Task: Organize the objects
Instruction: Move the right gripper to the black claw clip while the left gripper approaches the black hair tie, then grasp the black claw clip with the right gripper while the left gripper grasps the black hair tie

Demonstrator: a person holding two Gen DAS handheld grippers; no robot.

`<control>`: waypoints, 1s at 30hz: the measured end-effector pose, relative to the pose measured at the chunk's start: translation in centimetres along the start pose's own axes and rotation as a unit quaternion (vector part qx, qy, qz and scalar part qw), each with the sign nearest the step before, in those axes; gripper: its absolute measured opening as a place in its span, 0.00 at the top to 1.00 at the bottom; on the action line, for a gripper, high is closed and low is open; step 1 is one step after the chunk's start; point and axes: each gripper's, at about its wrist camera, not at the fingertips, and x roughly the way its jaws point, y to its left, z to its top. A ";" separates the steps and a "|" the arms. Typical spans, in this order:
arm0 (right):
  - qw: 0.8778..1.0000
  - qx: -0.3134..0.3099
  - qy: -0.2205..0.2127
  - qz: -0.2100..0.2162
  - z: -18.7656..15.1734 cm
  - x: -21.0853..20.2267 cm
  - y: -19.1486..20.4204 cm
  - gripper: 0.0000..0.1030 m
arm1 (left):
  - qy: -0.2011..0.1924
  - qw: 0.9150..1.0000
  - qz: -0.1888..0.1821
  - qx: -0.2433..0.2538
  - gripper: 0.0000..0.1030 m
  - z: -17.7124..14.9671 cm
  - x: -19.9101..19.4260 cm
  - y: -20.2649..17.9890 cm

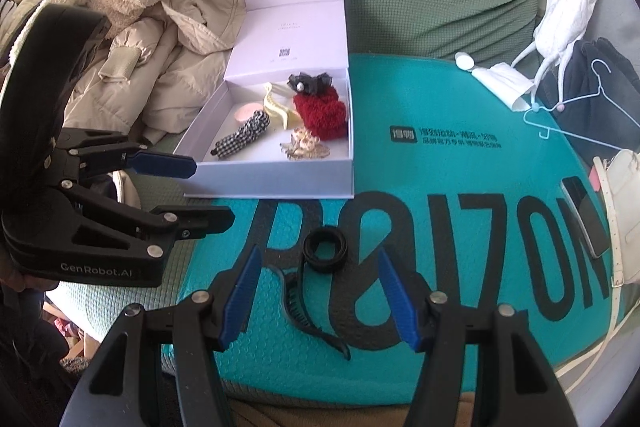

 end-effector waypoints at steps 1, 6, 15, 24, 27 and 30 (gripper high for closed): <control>1.000 -0.001 0.004 0.000 -0.3 0.2 0.0 0.41 | 0.001 1.000 -0.004 -0.001 0.40 -0.2 0.2 0.0; 1.000 0.016 0.018 0.002 -1.8 1.3 -0.2 0.41 | 0.000 1.000 -0.021 0.003 0.40 -1.3 1.3 0.1; 0.998 0.044 0.048 0.019 -4.2 3.7 -0.6 0.41 | 0.031 0.999 -0.029 -0.008 0.40 -3.0 4.1 0.9; 0.995 0.042 0.080 0.030 -4.7 6.8 0.2 0.41 | 0.026 0.999 -0.026 -0.018 0.40 -2.9 5.2 1.8; 0.995 0.041 0.090 0.028 -4.8 7.5 0.2 0.52 | 0.017 0.999 -0.029 -0.016 0.40 -2.4 5.2 2.1; 0.994 0.046 0.096 0.038 -5.0 7.7 -0.1 0.60 | 0.016 0.999 -0.038 -0.014 0.40 -1.8 5.5 2.2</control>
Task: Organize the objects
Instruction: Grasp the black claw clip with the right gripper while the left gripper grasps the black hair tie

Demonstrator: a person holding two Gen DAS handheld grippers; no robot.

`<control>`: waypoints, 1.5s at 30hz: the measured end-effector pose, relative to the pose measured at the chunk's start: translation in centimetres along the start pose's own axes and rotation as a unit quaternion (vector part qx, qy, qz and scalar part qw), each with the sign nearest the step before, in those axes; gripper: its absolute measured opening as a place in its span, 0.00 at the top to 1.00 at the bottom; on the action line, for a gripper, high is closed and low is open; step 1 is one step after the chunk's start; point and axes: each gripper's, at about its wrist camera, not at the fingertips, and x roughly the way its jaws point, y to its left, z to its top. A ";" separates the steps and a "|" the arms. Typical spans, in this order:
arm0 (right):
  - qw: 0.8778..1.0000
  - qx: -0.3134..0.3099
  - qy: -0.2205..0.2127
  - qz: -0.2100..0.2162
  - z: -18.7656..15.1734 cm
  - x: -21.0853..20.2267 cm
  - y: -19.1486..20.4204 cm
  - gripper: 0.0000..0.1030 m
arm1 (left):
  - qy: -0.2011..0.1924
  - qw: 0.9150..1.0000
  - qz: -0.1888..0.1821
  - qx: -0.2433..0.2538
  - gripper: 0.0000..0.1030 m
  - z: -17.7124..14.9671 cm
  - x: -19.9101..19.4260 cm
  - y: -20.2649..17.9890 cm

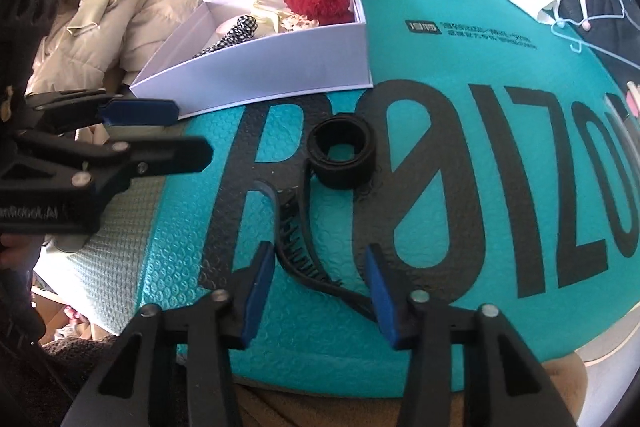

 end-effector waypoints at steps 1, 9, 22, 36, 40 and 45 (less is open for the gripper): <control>1.000 0.001 0.001 0.002 0.0 0.0 0.0 0.61 | 0.000 1.000 -0.003 0.005 0.40 0.3 0.3 -0.1; 1.000 0.018 0.007 -0.013 -0.7 -0.7 -1.2 0.62 | 0.005 0.999 -0.042 0.025 0.41 2.4 2.2 -1.9; 0.994 0.095 -0.007 -0.056 -1.1 -1.7 -6.4 0.62 | 0.010 0.996 -0.055 0.072 0.41 5.9 6.4 -7.2; 0.989 0.082 -0.052 -0.107 -0.4 -1.0 -8.8 0.62 | 0.015 0.995 -0.038 0.092 0.40 6.1 10.2 -7.6; 0.987 0.076 -0.066 -0.125 0.0 -0.5 -8.6 0.62 | 0.002 0.993 -0.020 0.119 0.40 5.5 10.4 -8.3; 0.984 0.072 -0.076 -0.145 -0.1 -0.3 -8.1 0.61 | -0.012 0.991 -0.011 0.137 0.41 5.0 10.4 -8.7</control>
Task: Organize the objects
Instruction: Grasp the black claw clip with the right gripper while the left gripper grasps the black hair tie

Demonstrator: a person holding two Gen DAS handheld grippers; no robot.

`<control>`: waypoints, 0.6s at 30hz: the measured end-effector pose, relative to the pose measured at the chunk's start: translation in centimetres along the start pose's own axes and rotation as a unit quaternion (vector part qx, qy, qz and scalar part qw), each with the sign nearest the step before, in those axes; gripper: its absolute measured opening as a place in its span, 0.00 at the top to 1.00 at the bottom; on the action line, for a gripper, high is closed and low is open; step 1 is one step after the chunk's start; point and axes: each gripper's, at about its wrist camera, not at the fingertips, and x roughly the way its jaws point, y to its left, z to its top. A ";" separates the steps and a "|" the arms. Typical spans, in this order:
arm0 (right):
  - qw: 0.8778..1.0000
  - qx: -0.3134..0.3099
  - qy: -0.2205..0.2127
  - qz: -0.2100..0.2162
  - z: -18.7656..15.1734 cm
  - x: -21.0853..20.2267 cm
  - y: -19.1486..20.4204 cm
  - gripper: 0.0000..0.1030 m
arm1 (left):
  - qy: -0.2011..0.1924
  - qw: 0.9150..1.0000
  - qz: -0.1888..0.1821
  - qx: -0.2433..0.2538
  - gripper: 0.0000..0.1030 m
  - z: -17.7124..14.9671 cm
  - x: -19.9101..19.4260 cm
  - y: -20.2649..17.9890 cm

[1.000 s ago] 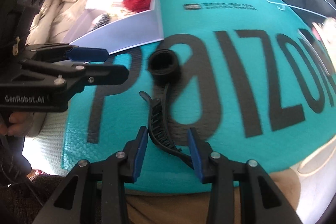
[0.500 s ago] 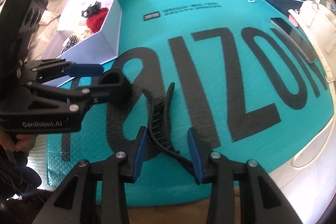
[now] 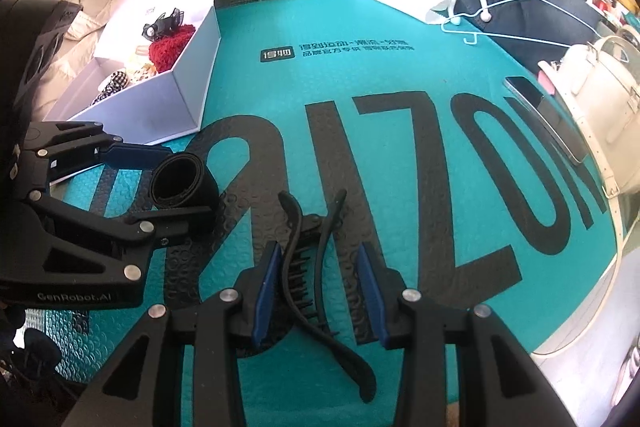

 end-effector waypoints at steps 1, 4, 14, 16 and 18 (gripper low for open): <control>1.000 0.003 -0.001 -0.001 -0.1 0.0 0.0 0.61 | 0.000 1.000 0.000 0.000 0.42 0.0 -0.1 0.0; 1.000 -0.004 0.000 -0.009 -0.5 -0.3 0.1 0.61 | -0.004 1.000 -0.001 0.001 0.50 -0.1 -0.2 0.1; 1.000 0.014 -0.002 -0.018 -1.2 -0.9 -0.1 0.80 | -0.014 1.000 0.010 0.009 0.60 -0.1 -0.4 -0.1; 1.000 0.019 -0.003 -0.014 -1.3 -1.0 -0.3 0.80 | -0.014 1.000 0.010 0.009 0.60 -0.1 -0.4 -0.1; 1.000 0.023 -0.004 -0.013 -1.3 -1.1 -0.4 0.80 | -0.014 1.000 0.009 0.007 0.60 -0.1 -0.4 -0.1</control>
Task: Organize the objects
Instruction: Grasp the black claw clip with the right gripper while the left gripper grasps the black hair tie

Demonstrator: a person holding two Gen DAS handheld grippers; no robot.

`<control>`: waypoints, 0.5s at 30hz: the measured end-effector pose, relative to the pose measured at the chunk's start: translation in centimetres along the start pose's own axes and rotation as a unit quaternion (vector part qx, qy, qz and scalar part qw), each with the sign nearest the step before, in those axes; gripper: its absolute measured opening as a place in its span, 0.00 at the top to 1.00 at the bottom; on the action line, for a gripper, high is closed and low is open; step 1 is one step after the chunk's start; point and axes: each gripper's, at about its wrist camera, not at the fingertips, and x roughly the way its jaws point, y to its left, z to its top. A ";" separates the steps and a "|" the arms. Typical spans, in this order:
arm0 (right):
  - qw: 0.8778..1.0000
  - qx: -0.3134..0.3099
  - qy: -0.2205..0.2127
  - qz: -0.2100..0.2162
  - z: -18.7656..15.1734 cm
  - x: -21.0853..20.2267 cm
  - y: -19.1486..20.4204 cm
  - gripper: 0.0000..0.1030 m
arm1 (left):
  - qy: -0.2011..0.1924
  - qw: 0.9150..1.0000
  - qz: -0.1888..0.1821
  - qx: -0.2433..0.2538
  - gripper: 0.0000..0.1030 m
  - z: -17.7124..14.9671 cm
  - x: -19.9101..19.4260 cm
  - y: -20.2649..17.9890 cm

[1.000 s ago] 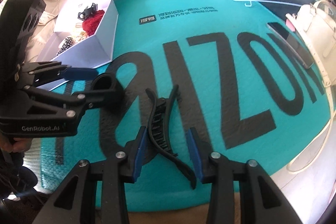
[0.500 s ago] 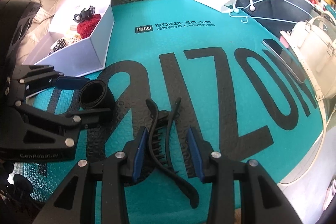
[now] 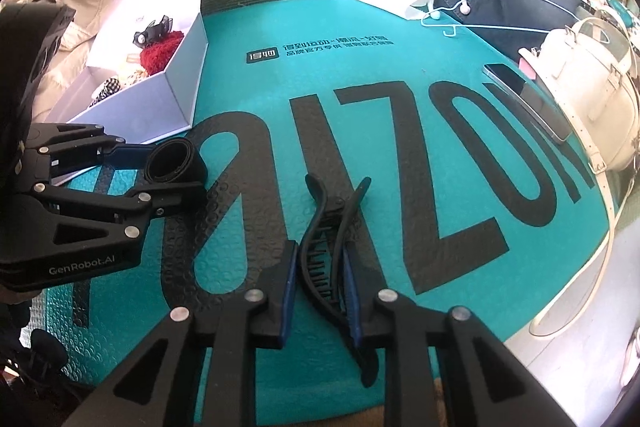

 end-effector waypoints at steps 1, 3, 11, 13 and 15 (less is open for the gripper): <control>1.000 0.000 0.000 0.000 0.0 0.0 0.0 0.80 | 0.001 1.000 0.001 0.000 0.60 0.0 0.0 0.0; 1.000 0.002 0.001 0.000 0.0 -0.1 0.0 0.80 | 0.002 1.000 0.003 -0.001 0.61 0.0 -0.1 0.0; 1.000 0.008 0.002 0.001 -0.1 -0.9 -0.3 0.81 | -0.007 1.000 -0.002 -0.005 0.61 0.3 -1.3 0.1; 1.000 0.009 0.000 0.002 0.0 -1.2 -0.3 0.81 | -0.009 1.000 0.000 -0.006 0.61 0.4 -1.7 0.1; 1.000 0.007 -0.003 0.002 0.2 -1.6 -0.2 0.81 | -0.008 1.000 0.002 -0.009 0.61 0.5 -2.2 0.2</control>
